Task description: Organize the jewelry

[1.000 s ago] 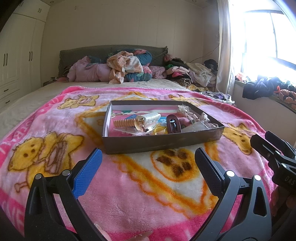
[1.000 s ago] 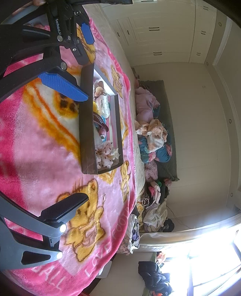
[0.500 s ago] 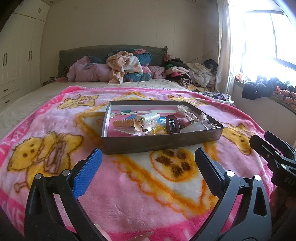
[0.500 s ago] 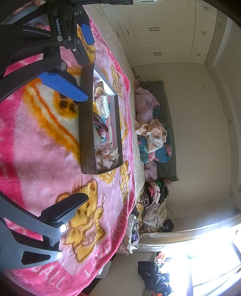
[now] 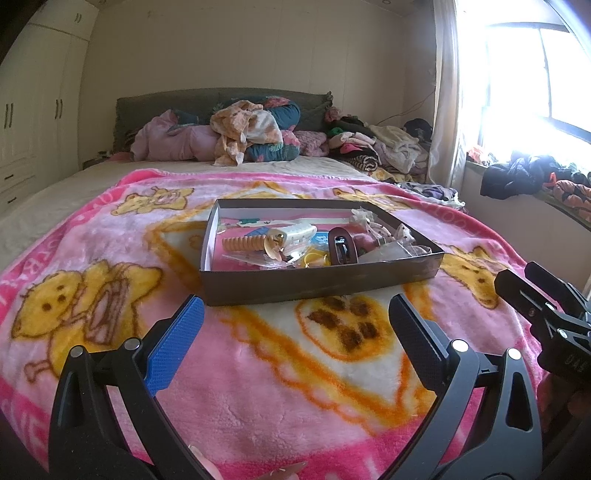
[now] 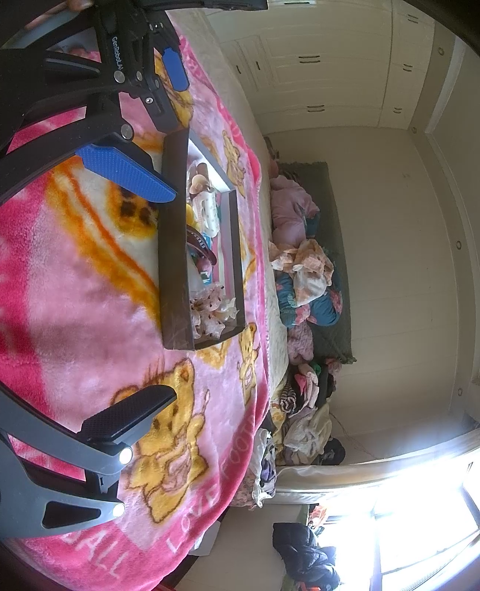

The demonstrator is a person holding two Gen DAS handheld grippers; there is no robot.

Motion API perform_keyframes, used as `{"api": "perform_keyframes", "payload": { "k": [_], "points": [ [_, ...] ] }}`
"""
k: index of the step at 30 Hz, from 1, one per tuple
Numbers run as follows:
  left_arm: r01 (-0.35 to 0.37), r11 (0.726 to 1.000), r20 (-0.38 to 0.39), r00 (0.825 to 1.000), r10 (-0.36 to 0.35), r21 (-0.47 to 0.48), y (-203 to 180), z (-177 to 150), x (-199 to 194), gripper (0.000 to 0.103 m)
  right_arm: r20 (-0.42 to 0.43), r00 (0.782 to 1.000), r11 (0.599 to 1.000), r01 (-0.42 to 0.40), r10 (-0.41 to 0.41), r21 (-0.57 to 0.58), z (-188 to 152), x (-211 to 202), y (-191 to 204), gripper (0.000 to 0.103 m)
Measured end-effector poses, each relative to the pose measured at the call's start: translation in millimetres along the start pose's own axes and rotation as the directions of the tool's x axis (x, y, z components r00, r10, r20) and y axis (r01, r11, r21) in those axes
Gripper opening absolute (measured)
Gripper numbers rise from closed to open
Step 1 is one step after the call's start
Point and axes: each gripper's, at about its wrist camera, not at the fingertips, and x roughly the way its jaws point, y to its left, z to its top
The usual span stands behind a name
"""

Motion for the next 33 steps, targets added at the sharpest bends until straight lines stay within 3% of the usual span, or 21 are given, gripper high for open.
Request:
{"api": "perform_keyframes", "payload": {
  "k": [33],
  "points": [
    [-0.016,1.000,0.001,1.000,0.016,0.002,-2.9,-6.2,1.0,0.091,0.000,1.000,1.000,0.000,0.000,-0.001,0.6,0.7,-0.4,0.097]
  ]
}}
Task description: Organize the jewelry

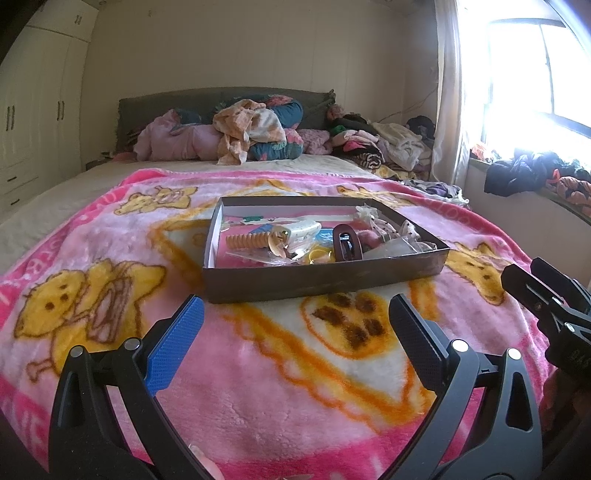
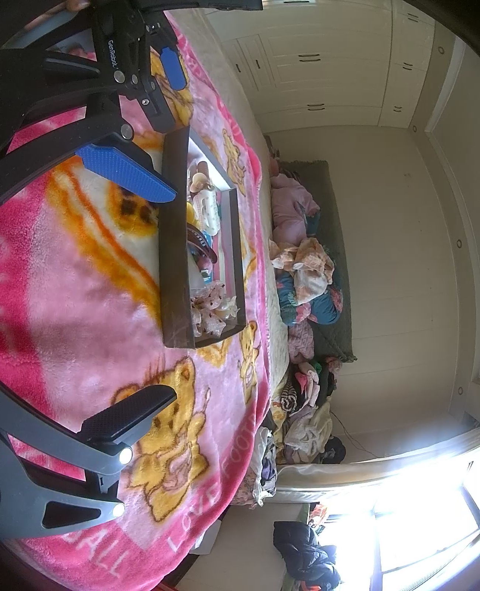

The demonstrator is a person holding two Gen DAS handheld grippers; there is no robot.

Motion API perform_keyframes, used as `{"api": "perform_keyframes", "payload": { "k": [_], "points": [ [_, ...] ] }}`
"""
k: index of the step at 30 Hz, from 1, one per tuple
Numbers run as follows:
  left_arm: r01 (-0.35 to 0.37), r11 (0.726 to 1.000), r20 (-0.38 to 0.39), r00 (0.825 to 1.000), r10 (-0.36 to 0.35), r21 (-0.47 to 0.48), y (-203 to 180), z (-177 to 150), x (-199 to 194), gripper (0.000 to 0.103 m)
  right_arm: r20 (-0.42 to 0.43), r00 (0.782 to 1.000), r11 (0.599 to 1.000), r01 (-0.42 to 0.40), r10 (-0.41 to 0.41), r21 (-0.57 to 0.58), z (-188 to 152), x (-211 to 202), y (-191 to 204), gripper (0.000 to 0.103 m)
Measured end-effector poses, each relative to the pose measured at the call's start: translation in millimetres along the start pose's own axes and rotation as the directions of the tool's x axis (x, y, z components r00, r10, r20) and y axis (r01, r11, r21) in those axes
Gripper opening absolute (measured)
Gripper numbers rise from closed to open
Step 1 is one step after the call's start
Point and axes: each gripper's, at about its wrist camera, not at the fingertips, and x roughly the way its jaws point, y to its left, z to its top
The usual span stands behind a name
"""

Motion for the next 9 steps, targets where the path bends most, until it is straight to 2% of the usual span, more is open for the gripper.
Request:
{"api": "perform_keyframes", "payload": {
  "k": [5,7,9],
  "points": [
    [-0.017,0.999,-0.029,0.999,0.016,-0.044,16,5,8,0.091,-0.004,1.000,0.999,0.005,-0.005,0.045,1,1,-11,0.097],
    [-0.045,0.997,-0.042,0.998,0.043,-0.060,26,9,14,0.091,-0.045,0.999,0.995,0.012,-0.007,0.099,7,11,-30,0.096],
    [-0.091,0.993,-0.074,0.994,0.085,-0.082,46,18,27,0.091,-0.067,0.997,0.994,0.039,-0.032,0.102,12,18,-41,0.096]
  ]
}}
